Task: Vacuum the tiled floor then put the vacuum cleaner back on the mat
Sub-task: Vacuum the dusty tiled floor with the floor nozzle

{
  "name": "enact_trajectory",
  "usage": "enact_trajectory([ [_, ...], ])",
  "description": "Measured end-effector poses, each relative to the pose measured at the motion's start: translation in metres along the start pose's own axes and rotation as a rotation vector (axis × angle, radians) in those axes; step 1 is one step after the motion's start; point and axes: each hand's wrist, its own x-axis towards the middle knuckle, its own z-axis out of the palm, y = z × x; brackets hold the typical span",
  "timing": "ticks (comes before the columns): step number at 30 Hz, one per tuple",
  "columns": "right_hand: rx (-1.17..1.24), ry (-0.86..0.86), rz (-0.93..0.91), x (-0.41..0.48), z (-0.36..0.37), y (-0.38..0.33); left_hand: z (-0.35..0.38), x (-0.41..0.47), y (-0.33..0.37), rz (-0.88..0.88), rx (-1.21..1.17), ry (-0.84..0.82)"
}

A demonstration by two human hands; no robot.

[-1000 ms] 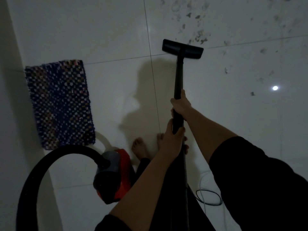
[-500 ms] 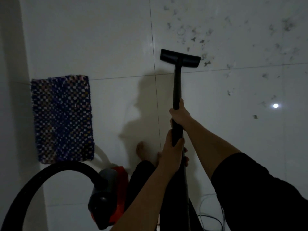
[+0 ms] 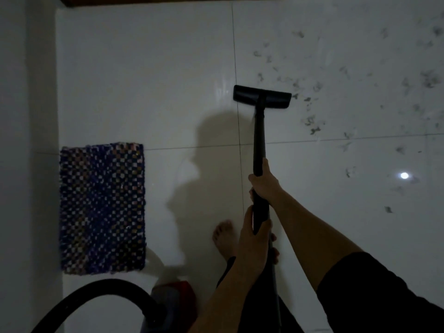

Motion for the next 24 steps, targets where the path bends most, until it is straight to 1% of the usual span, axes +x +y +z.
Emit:
enact_trajectory([
  [5,-0.074,-0.012,-0.012,0.012,-0.003,-0.021,0.003,0.010,0.018,0.001,-0.054,0.023],
  [15,-0.104,-0.028,-0.025,0.032,-0.034,-0.054,0.038,0.028,0.057,-0.048,-0.193,0.011],
  [24,-0.132,0.013,-0.042,0.059,-0.073,-0.076,0.078,0.063,0.075,-0.029,-0.230,0.036],
])
